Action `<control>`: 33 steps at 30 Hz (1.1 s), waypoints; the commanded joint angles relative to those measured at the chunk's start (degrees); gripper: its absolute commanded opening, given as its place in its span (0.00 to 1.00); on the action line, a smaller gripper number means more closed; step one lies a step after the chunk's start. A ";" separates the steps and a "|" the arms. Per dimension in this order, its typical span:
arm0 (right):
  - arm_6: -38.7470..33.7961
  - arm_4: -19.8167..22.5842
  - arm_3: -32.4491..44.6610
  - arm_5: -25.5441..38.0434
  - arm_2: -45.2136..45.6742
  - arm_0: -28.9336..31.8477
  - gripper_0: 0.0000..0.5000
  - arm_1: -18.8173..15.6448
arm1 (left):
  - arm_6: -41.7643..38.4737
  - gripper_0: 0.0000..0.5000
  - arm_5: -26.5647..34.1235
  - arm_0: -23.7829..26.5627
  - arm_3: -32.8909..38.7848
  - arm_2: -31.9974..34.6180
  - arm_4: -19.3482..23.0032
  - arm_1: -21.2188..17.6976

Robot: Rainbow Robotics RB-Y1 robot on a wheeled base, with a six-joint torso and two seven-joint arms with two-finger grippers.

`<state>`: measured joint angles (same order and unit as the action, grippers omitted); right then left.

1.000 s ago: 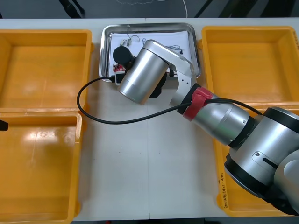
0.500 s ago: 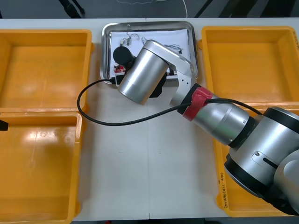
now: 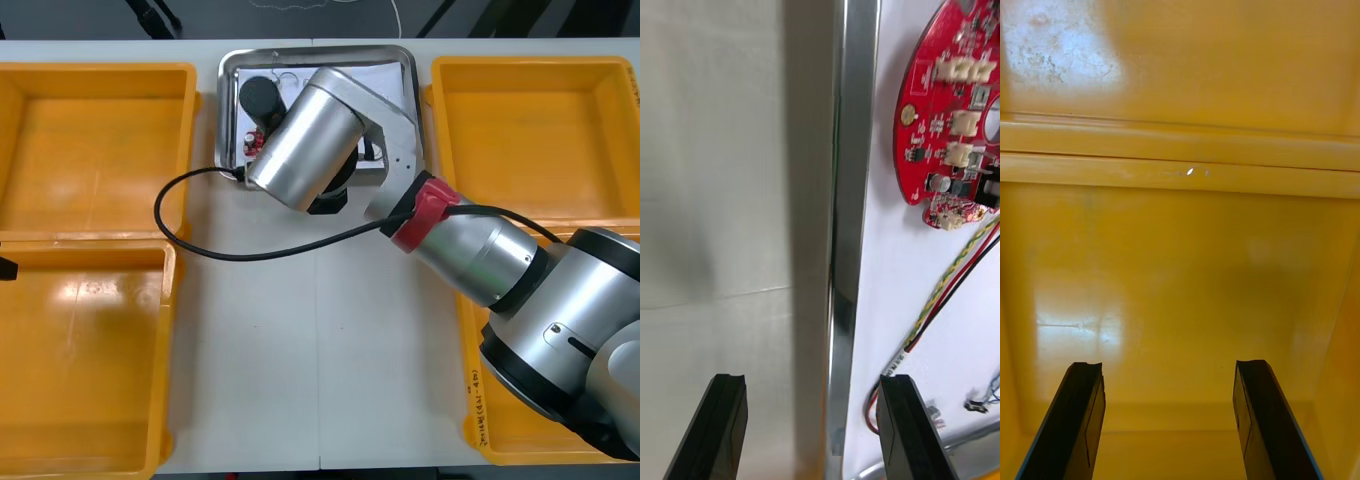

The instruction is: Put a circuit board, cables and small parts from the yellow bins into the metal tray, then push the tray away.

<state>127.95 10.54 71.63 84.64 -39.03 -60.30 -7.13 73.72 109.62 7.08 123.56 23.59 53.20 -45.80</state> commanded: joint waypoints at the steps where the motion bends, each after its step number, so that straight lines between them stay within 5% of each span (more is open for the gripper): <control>1: 2.48 2.47 6.33 4.31 4.31 -2.98 1.00 0.10 | 4.24 1.00 0.38 -0.84 1.51 1.81 0.42 -2.62; 15: -7.45 14.16 23.82 16.96 11.69 2.21 1.00 -7.54 | 4.24 1.00 0.38 -0.84 1.51 1.81 0.42 -2.62; 26: -19.93 19.34 35.68 25.36 18.37 9.42 1.00 -14.05 | 4.24 1.00 0.38 -0.84 1.51 1.81 0.42 -2.62; 33: -27.40 21.28 40.69 25.36 22.68 13.81 1.00 -16.95 | 4.24 1.00 0.38 -0.84 1.51 1.81 0.42 -2.62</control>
<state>105.13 31.00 108.56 109.74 -19.37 -48.63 -21.50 73.72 109.62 7.07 123.57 23.60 53.21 -45.81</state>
